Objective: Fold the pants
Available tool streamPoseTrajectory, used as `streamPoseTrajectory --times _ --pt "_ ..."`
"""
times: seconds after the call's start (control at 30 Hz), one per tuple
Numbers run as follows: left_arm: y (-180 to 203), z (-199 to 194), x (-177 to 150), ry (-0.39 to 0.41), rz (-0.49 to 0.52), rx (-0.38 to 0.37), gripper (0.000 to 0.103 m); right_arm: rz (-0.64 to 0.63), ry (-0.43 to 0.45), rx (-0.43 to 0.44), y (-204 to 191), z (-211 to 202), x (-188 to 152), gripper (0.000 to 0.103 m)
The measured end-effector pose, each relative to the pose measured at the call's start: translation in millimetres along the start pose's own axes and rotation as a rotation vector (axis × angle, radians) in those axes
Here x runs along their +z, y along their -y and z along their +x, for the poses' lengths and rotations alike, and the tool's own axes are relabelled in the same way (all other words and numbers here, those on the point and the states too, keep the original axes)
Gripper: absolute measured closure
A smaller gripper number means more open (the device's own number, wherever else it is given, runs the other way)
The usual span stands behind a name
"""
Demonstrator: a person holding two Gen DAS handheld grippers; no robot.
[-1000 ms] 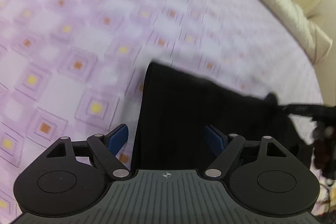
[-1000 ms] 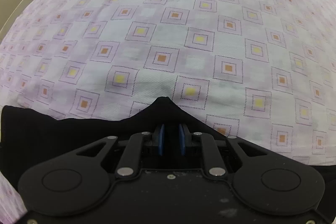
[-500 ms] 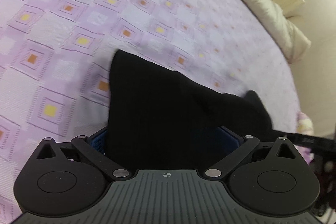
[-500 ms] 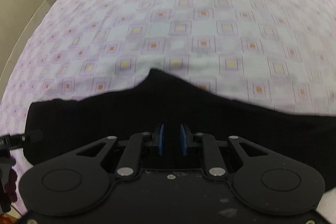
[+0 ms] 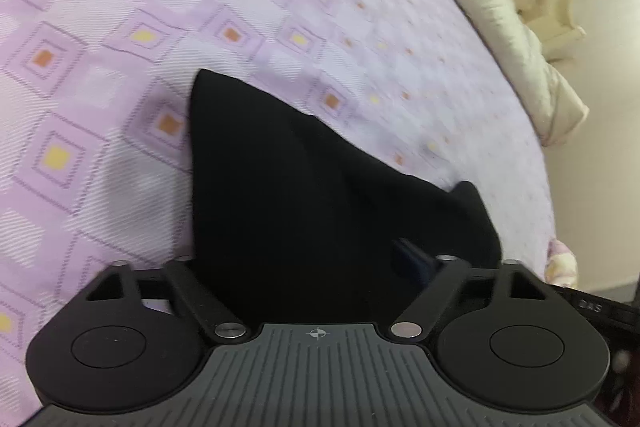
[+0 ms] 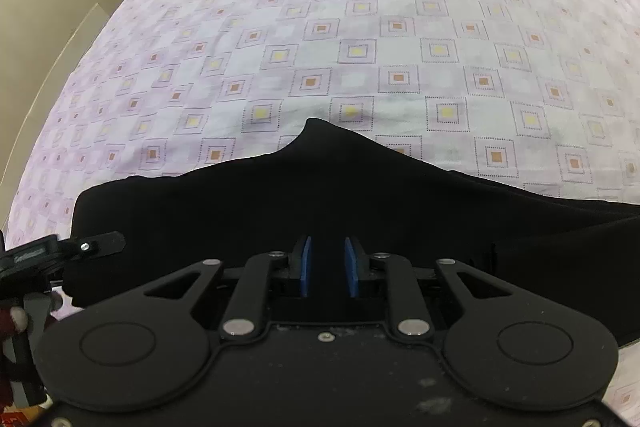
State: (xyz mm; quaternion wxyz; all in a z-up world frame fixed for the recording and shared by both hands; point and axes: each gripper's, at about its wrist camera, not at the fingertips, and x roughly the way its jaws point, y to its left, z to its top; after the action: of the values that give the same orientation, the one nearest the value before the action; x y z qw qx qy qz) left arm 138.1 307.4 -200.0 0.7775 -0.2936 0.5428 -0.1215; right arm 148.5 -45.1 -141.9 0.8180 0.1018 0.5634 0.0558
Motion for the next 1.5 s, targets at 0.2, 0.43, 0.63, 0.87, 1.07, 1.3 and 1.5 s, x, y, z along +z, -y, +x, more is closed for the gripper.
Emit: streamPoseTrajectory --times 0.2,0.43,0.63,0.87,1.07,1.3,1.5 --pt "14.7 2.1 5.9 -0.035 0.029 0.125 0.075 0.001 -0.017 0.002 0.6 -2.7 -12.1 0.080" --pt "66.1 -21.5 -7.2 0.059 0.148 0.186 0.085 0.017 -0.026 0.025 16.4 -12.2 -31.6 0.080" --pt "152.2 -41.5 -22.1 0.157 0.297 0.169 0.085 0.035 -0.030 0.050 52.8 -17.9 -43.1 0.080" --pt "264.3 -13.9 -60.1 0.197 0.435 0.119 0.085 0.060 -0.015 0.082 114.6 -34.5 -52.2 0.080" --pt "332.8 69.6 -105.0 0.138 0.494 0.093 0.085 0.084 -0.003 0.077 183.3 -56.3 -64.7 0.080" --pt "368.7 174.9 -154.6 -0.048 0.559 0.159 0.081 0.095 -0.005 0.033 248.0 -76.6 -76.7 0.080" --pt "387.9 168.1 -171.4 -0.043 0.629 0.084 0.037 0.132 -0.001 0.010 279.8 -86.3 -85.2 0.079"
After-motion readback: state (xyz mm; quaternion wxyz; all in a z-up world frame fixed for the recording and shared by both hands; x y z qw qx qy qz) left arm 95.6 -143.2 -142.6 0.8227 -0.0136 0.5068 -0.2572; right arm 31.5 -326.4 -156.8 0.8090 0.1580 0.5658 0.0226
